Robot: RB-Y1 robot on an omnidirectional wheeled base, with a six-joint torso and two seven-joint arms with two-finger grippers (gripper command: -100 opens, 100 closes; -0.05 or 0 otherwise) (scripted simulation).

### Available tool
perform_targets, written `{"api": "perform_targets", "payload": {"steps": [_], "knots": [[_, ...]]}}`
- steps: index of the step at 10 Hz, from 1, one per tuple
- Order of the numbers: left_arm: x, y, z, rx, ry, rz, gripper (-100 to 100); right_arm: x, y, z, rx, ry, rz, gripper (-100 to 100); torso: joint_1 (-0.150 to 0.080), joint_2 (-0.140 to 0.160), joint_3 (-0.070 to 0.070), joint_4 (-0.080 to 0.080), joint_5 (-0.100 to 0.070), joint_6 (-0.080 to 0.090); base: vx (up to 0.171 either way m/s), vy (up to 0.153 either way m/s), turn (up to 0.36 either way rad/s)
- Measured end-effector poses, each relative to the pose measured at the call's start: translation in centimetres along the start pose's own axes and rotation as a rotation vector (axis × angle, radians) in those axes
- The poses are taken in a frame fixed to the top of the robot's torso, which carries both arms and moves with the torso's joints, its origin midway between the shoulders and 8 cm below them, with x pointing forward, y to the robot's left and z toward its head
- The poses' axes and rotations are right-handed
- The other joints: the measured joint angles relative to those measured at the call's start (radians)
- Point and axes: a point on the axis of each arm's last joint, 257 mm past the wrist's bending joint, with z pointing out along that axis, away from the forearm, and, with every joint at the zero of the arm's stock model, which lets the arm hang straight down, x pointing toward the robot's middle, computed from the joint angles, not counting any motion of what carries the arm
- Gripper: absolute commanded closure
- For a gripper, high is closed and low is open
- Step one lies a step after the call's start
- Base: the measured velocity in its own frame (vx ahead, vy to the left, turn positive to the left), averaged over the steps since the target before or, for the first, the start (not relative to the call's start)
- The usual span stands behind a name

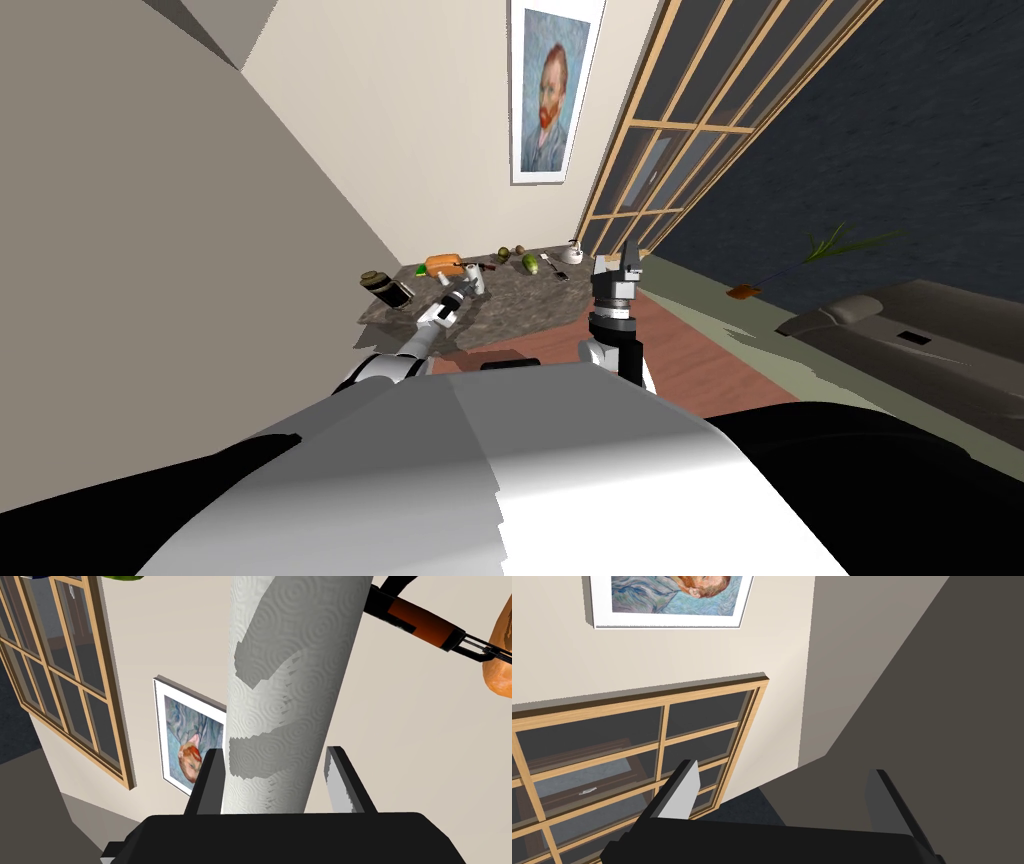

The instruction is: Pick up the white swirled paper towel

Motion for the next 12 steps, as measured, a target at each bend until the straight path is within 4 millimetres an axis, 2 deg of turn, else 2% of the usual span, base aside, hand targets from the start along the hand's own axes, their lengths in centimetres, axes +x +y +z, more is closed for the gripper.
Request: {"api": "perform_targets", "payload": {"steps": [12], "knots": [[2.9,-3.6,-7.2,0.026,0.013,0.009,100,0.0,0.0,0.0,0.0,0.0,0.0,0,0.005,-0.007,-0.013,-0.019,0.007,-0.002,0.066,0.006,0.021]]}}
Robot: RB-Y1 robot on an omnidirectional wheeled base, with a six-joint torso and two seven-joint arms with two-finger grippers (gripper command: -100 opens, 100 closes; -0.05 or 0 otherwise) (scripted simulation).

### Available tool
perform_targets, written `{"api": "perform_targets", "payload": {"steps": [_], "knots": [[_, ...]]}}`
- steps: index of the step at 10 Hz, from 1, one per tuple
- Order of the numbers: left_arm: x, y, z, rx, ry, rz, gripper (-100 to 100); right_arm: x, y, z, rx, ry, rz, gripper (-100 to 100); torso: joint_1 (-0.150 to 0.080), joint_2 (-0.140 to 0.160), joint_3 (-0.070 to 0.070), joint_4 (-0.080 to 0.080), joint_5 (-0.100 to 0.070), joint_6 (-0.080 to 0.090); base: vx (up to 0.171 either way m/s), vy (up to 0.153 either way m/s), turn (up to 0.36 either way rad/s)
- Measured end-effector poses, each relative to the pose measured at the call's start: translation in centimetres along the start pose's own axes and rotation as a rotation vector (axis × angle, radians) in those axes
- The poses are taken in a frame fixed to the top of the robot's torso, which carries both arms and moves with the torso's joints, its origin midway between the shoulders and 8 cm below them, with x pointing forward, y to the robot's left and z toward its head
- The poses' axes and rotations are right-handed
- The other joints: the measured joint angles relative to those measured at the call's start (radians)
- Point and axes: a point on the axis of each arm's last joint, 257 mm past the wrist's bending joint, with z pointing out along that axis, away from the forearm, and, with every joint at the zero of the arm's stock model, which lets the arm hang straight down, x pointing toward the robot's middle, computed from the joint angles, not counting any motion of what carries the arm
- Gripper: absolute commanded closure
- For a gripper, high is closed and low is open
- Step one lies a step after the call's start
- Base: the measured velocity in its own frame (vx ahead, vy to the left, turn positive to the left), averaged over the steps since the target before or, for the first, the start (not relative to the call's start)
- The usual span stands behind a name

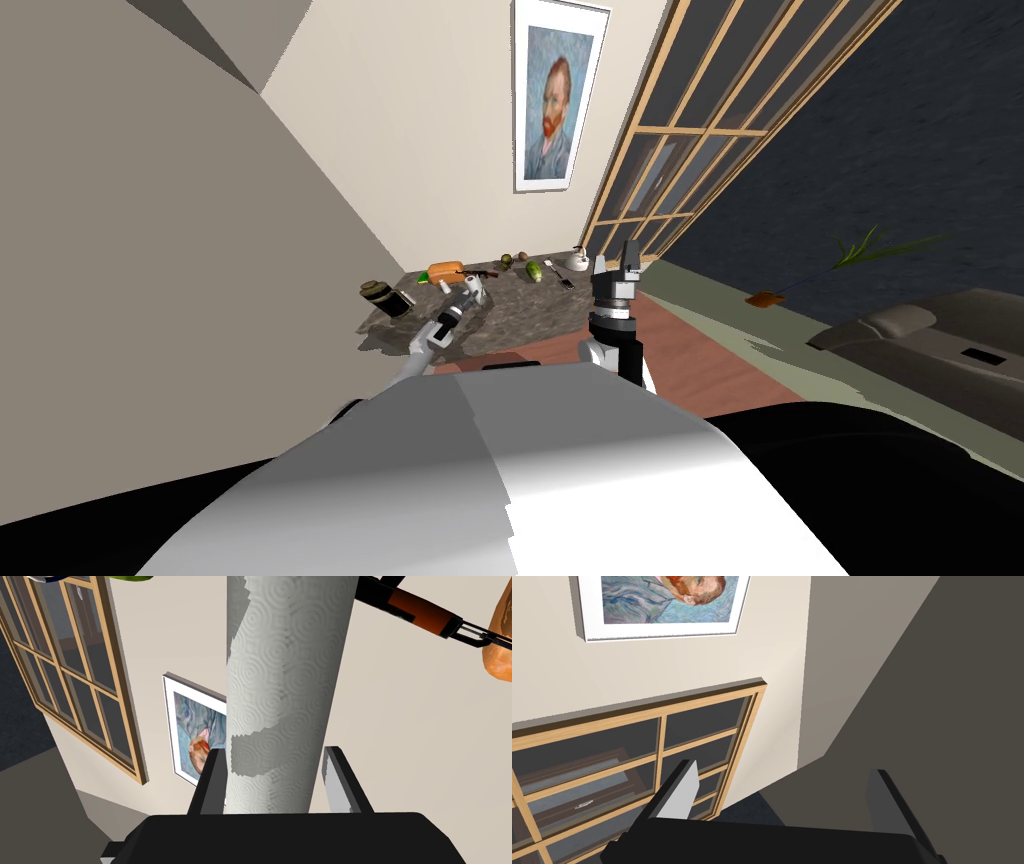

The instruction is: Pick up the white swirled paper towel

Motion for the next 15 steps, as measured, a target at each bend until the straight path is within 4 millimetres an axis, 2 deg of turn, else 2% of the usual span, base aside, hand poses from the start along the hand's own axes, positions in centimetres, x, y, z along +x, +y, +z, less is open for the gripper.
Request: {"api": "perform_targets", "payload": {"steps": [6,8,11,12,15], "knots": [[1.2,-2.5,-3.8,0.007,0.016,-0.003,100,0.0,0.0,0.0,0.0,0.0,0.0,0,0.001,-0.007,-0.007,-0.007,0.002,0.0,0.06,0.004,0.016],[0.7,-3.3,-4.7,0.012,0.003,-0.006,100,0.0,0.0,0.0,0.0,0.0,0.0,0,0.001,-0.004,-0.005,-0.006,0.003,0.001,0.045,0.006,0.014],[1.2,-4.3,-6.7,0.009,0.018,-0.014,100,0.0,0.0,0.0,0.0,0.0,0.0,0,0.002,-0.007,-0.007,-0.007,0.003,0.001,0.051,0.004,0.012],[0.4,-4.7,-6.8,0.015,0.004,-0.012,100,0.0,0.0,0.0,0.0,0.0,0.0,0,0.001,-0.005,-0.006,-0.006,0.003,0.001,0.081,0.005,0.033],[0.7,-6.2,-8.8,0.012,0.011,-0.021,100,0.0,0.0,0.0,0.0,0.0,0.0,0,0.001,-0.007,-0.007,-0.007,0.003,0.001,0.052,0.002,0.011]]}}
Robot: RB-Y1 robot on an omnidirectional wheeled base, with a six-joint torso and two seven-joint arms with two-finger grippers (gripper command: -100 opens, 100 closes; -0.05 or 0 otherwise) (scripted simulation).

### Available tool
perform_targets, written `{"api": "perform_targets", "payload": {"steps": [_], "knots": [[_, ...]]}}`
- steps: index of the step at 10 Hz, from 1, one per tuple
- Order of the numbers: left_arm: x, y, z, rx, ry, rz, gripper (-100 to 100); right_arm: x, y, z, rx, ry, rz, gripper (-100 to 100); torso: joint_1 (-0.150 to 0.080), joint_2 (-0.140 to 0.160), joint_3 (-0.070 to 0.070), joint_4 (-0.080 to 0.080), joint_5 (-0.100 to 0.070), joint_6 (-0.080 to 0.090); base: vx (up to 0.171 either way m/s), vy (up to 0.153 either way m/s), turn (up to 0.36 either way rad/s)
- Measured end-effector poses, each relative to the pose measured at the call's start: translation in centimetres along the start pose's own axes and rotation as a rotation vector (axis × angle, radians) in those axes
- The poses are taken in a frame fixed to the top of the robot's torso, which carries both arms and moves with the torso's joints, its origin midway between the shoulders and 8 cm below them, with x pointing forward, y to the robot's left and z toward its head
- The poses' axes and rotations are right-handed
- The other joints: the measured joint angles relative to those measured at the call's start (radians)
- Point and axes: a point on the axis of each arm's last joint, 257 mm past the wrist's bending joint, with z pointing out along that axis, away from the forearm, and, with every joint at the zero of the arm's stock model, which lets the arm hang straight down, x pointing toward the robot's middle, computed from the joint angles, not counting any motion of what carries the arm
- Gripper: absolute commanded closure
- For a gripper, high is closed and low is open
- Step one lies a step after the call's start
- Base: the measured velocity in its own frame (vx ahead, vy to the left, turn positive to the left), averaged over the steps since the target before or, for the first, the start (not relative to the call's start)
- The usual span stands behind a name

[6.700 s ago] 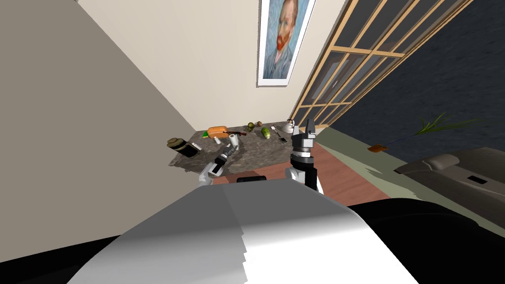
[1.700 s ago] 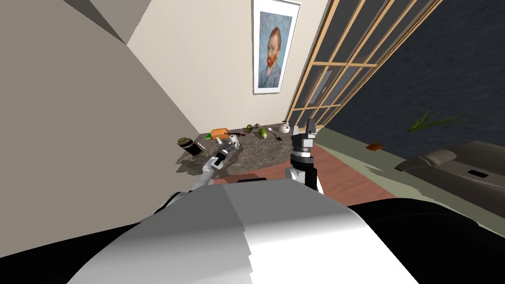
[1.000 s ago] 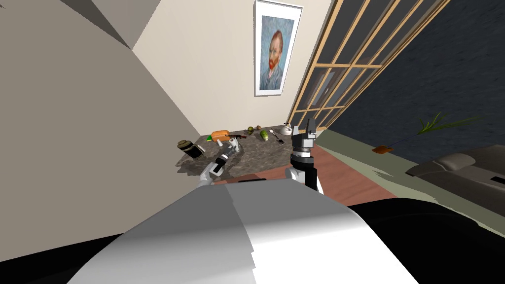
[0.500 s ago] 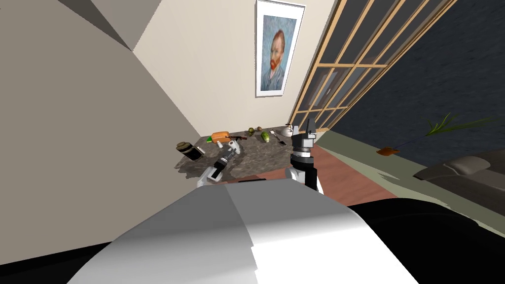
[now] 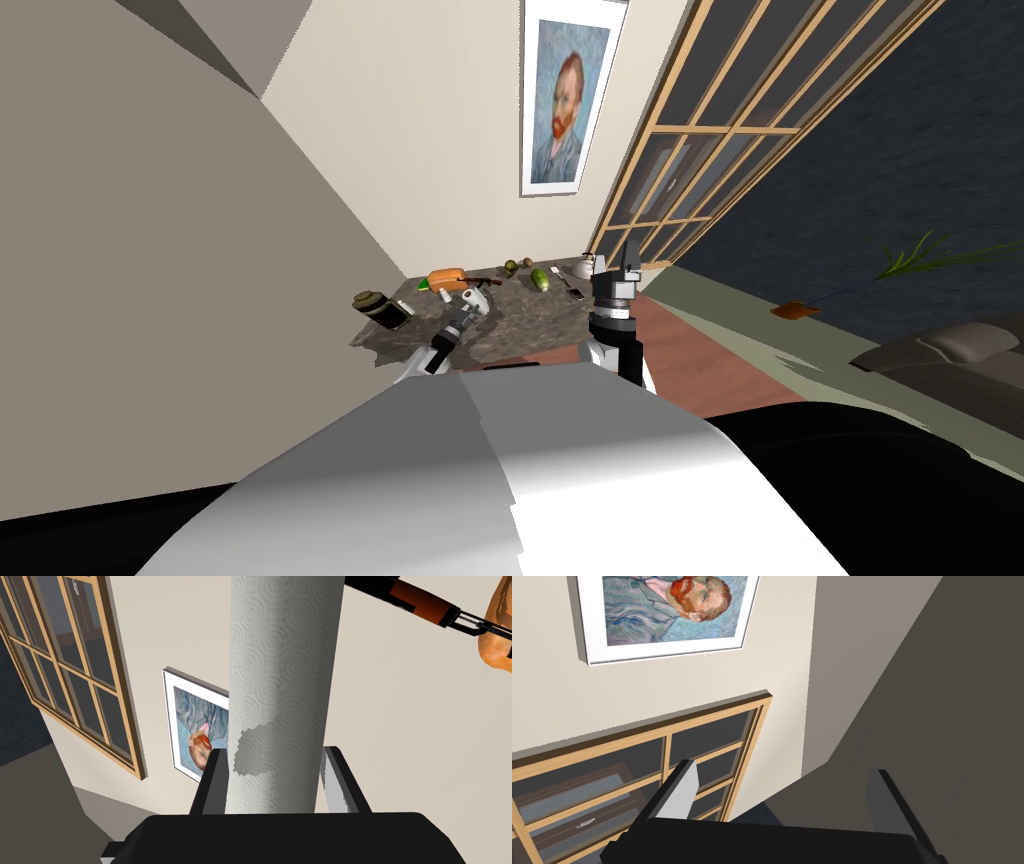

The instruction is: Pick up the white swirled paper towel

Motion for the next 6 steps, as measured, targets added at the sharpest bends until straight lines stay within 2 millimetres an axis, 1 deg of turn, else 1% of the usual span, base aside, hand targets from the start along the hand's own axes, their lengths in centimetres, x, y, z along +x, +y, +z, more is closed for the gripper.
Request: {"api": "perform_targets", "payload": {"steps": [1,2,3,4,5,6], "knots": [[-0.7,-0.4,-0.2,0.007,-0.013,0.003,100,0.0,0.0,0.0,0.0,0.0,0.0,0,0.0,0.002,0.002,0.001,0.0,0.0,0.077,-0.005,0.039],[-0.6,-0.9,-0.9,0.006,-0.005,0.001,100,0.0,0.0,0.0,0.0,0.0,0.0,0,-0.001,0.0,0.0,0.0,0.0,0.0,0.095,-0.002,0.027],[-0.4,-1.4,-1.6,0.0,0.002,-0.006,100,0.0,0.0,0.0,0.0,0.0,0.0,0,0.0,-0.001,-0.001,0.0,0.0,0.0,0.044,0.004,0.001],[-0.8,-1.7,-2.2,0.0,-0.003,-0.008,100,0.0,0.0,0.0,0.0,0.0,0.0,0,0.0,0.0,0.0,0.0,0.0,0.0,0.009,0.008,0.002],[-1.6,-2.2,-2.2,0.006,-0.018,-0.007,100,0.0,0.0,0.0,0.0,0.0,0.0,0,0.0,0.003,0.002,0.001,0.0,0.0,0.0,0.0,0.0],[-1.8,-2.3,-2.2,0.008,-0.022,-0.006,0,0.0,0.0,0.0,0.0,0.0,0.0,0,0.0,0.003,0.002,0.001,0.0,0.0,0.0,0.0,0.0]]}}
